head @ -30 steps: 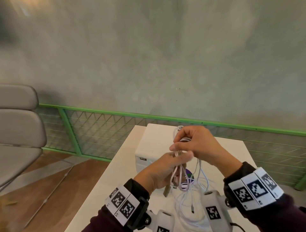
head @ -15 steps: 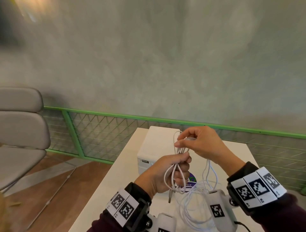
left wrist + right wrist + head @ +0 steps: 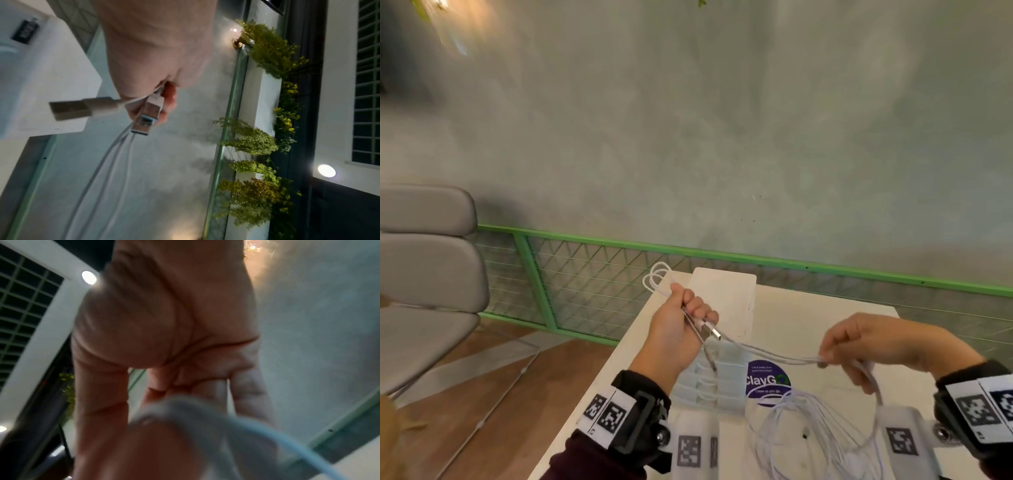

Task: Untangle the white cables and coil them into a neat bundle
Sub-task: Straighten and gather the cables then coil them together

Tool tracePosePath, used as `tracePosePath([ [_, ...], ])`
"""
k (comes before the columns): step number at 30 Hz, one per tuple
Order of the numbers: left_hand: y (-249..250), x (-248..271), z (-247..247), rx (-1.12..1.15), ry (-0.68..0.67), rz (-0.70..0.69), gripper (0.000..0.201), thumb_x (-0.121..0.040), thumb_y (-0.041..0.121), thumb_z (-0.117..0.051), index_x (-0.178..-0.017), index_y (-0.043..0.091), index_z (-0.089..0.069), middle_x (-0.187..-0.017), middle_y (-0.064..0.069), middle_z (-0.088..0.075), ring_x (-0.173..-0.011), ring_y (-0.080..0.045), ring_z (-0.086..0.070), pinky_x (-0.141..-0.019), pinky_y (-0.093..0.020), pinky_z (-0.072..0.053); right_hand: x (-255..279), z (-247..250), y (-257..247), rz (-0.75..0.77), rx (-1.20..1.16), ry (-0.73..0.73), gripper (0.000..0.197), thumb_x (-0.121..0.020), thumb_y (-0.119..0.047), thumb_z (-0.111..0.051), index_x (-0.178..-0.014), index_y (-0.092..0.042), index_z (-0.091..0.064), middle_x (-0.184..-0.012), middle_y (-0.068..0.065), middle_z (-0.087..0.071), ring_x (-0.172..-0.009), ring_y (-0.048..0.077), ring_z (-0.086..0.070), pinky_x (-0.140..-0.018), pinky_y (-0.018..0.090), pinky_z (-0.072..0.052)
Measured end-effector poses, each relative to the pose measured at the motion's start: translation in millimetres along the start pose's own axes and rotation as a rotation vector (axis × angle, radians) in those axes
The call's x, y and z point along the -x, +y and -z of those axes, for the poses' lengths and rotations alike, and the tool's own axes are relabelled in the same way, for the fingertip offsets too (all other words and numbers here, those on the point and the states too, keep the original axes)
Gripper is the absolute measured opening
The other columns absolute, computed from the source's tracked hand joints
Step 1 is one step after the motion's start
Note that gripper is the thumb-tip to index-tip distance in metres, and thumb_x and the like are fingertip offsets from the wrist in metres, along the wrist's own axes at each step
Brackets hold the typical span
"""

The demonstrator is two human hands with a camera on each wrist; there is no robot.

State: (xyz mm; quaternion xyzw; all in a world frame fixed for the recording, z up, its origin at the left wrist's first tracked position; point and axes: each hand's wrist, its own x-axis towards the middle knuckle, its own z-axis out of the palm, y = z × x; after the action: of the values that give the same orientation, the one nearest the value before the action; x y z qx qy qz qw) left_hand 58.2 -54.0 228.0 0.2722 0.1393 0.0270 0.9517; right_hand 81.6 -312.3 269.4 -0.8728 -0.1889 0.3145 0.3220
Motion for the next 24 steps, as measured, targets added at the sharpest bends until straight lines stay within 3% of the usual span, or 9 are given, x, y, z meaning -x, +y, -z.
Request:
tracePosePath([
  [3,2,2,-11,-0.042,-0.054,-0.034,0.046,-0.099,0.041,-0.03,-0.062,0.015,-0.036,-0.042,0.003,-0.037,-0.035,-0.012,-0.042,-0.051,-0.025,-0.043,-9,-8,11,-0.063,0.2,-0.092,0.017,-0.087,-0.019,-0.061,-0.084,-0.032,-0.071,-0.074,-0.006,-0.072,-0.068,0.005,-0.064,-0.079,0.026,-0.048],
  [4,0,4,-15,-0.06,-0.075,-0.037,0.046,-0.099,0.041,-0.03,-0.062,0.015,-0.036,-0.043,0.002,-0.039,-0.037,-0.012,-0.044,-0.052,-0.025,-0.044,-12,-10,9,-0.071,0.233,-0.098,0.019,-0.085,-0.019,-0.063,-0.092,-0.036,-0.068,-0.084,-0.009,-0.071,-0.077,0.003,-0.064,-0.087,0.027,-0.048],
  [7,-10,9,-26,-0.133,-0.152,-0.038,0.045,-0.1,0.039,-0.027,-0.064,0.014,-0.038,-0.045,0.001,-0.045,-0.041,-0.014,-0.051,-0.059,-0.028,-0.05,-23,-22,-8,0.061,-0.018,0.048,0.045,-0.08,-0.027,-0.07,-0.12,-0.034,-0.05,-0.109,-0.008,-0.063,-0.104,0.008,-0.061,-0.096,0.027,-0.045],
  [9,-18,13,-33,-0.168,-0.186,-0.035,0.045,-0.1,0.037,-0.027,-0.066,0.012,-0.042,-0.048,-0.001,-0.051,-0.047,-0.016,-0.059,-0.064,-0.03,-0.055,-31,-37,-30,0.2,-0.316,0.159,0.045,-0.078,-0.035,-0.069,-0.119,-0.027,-0.051,-0.11,-0.001,-0.066,-0.102,0.013,-0.063,-0.093,0.026,-0.045],
  [12,-21,19,-39,-0.199,-0.222,-0.037,0.044,-0.101,0.033,-0.028,-0.068,0.01,-0.046,-0.055,-0.005,-0.061,-0.059,-0.021,-0.067,-0.063,-0.032,-0.057,-45,-63,-61,0.29,-0.642,0.349,0.022,-0.084,-0.029,-0.065,-0.1,-0.017,-0.056,-0.1,0.008,-0.068,-0.085,0.019,-0.065,-0.085,0.033,-0.053],
  [14,-20,21,-40,-0.23,-0.214,-0.069,0.044,-0.101,0.031,-0.026,-0.069,0.01,-0.047,-0.06,-0.005,-0.067,-0.064,-0.022,-0.07,-0.061,-0.031,-0.057,-46,-74,-73,0.271,-0.527,0.612,0.024,-0.077,-0.032,-0.072,-0.088,-0.024,-0.052,-0.091,0.001,-0.068,-0.075,0.013,-0.062,-0.07,0.025,-0.051],
  [17,-17,22,-42,-0.277,-0.147,-0.139,0.043,-0.102,0.03,-0.027,-0.07,0.01,-0.047,-0.063,-0.006,-0.07,-0.069,-0.02,-0.07,-0.073,-0.032,-0.057,-39,-81,-80,0.213,-0.273,0.875,0.044,-0.065,-0.045,-0.078,-0.092,-0.027,-0.048,-0.08,-0.009,-0.062,-0.067,0.002,-0.055,-0.056,0.016,-0.037],
  [20,-17,21,-44,-0.312,-0.059,-0.144,0.04,-0.101,0.028,-0.033,-0.069,0.01,-0.048,-0.058,-0.004,-0.066,-0.066,-0.021,-0.065,-0.074,-0.033,-0.053,-37,-85,-83,0.206,-0.228,0.839,0.04,-0.067,-0.042,-0.078,-0.09,-0.025,-0.05,-0.073,-0.011,-0.066,-0.064,-0.001,-0.059,-0.056,0.013,-0.04],
  [24,-18,21,-42,-0.283,-0.007,-0.094,0.039,-0.1,0.029,-0.038,-0.069,0.01,-0.052,-0.056,-0.005,-0.065,-0.059,-0.021,-0.065,-0.062,-0.032,-0.056,-44,-84,-82,0.198,-0.106,0.737,0.018,-0.07,-0.031,-0.075,-0.08,-0.024,-0.062,-0.073,-0.009,-0.071,-0.067,0.001,-0.066,-0.065,0.014,-0.047],
])
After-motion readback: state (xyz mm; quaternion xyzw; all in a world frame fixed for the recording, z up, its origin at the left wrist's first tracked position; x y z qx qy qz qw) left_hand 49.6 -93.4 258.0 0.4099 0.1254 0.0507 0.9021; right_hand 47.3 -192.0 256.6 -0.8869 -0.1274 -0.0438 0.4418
